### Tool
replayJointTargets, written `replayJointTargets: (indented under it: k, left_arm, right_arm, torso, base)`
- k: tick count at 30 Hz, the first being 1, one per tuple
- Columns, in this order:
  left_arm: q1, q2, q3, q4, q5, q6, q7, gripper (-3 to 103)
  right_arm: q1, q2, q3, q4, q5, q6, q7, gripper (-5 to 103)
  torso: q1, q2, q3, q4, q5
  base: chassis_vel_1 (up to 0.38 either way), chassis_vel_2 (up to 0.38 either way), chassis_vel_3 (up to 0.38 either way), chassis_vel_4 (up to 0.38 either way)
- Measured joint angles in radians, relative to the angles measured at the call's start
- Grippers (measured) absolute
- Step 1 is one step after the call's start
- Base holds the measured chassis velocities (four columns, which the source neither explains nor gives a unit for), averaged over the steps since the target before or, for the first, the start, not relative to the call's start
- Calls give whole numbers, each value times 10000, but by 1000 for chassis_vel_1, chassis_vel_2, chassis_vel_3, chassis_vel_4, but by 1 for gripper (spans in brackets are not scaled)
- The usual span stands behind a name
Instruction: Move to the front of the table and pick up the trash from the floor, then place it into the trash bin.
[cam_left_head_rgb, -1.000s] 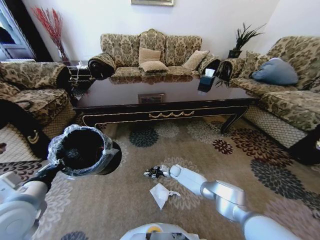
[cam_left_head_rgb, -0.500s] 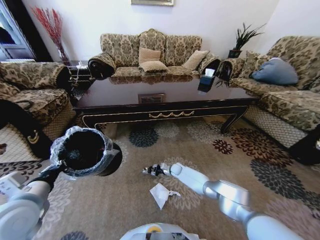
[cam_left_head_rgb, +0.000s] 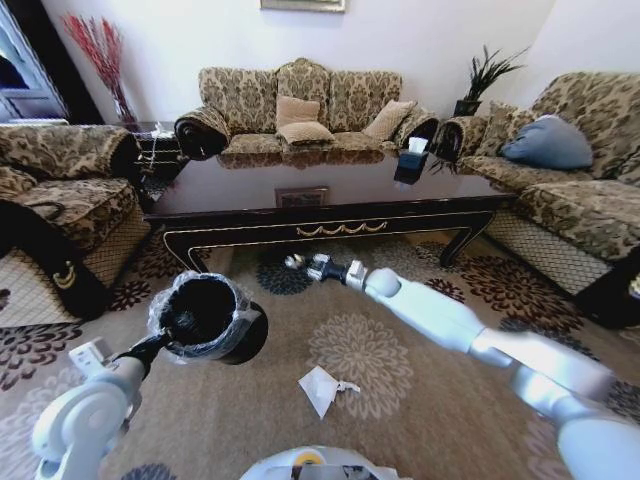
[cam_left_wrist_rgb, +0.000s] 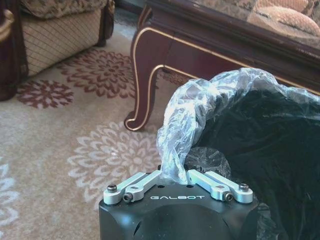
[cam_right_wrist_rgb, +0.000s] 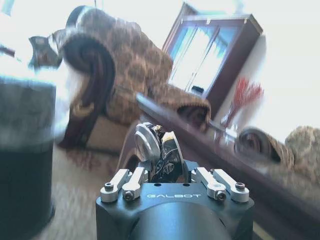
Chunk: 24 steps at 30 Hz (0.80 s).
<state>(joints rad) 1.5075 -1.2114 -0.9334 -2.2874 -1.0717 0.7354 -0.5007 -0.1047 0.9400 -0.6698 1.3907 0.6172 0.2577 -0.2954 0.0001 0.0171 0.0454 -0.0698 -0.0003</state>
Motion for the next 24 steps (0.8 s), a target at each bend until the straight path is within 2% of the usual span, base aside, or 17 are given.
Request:
replayJointTargets:
  k: [3,5,7,9,11,12,13,14,15,17,20,24]
  left_arm:
    - [-161,82,134,114,-5,0,-23,2]
    - [-255,160,203,205,26,0,-40,2]
    - [-313,221,255,260,73,0,-58,2]
    - [-552,409,431,446,134,0,-120,2]
    - [-714,510,484,608,140,0,-154,2]
    - [-714,510,484,608,140,0,-154,2]
    - [-758,511,461,666,139,0,-162,2]
    - [-883,512,449,787,120,0,-174,2]
    - [-998,520,449,905,110,-1,-188,2]
    - [-1211,538,468,1118,81,0,-207,2]
    - [-1423,541,483,1255,-31,0,-207,2]
    - [-1650,573,448,1341,-194,0,-205,2]
  right_arm:
    - [465,133,-474,512,400,-38,296,32]
    - [910,462,-1091,829,756,-39,512,32]
    - [1035,581,-1270,916,837,-35,584,32]
    - [1358,1026,-1762,1102,977,-21,742,32]
    - [1708,1828,-2268,1072,1038,12,839,32]
    - [1708,1828,-2268,1072,1038,12,839,32]
    - [1812,2181,-2427,1011,1043,41,857,32]
    - [1954,2680,-2667,941,1042,93,912,32]
    - [2067,2910,-2827,901,1042,125,1004,32]
    - [2243,3195,-3098,846,1041,155,1132,32]
    - [2365,3386,-3360,675,972,196,1184,32]
    - [2404,3506,-3638,354,732,295,1307,32]
  torso:
    - [0,0,0,-8,2]
    - [0,0,0,0,3]
    - [0,0,0,-1,3]
    - [0,0,0,-1,0]
    - [0,-1,1,-9,-2]
    - [0,-1,1,-9,-2]
    - [0,-2,1,-8,-1]
    - [0,-2,2,10,1]
    - [-1,-2,1,9,-2]
    - [0,-2,1,5,-3]
    - [0,-3,1,-7,-3]
    - [0,-2,1,-11,2]
  base:
    - [0,0,0,0]
    - [0,0,0,0]
    - [0,0,0,0]
    - [0,0,0,0]
    - [0,0,0,0]
    - [0,0,0,0]
    - [0,0,0,0]
    - [0,0,0,0]
    - [0,0,0,0]
    - [0,0,0,0]
    - [0,0,0,0]
    - [0,0,0,0]
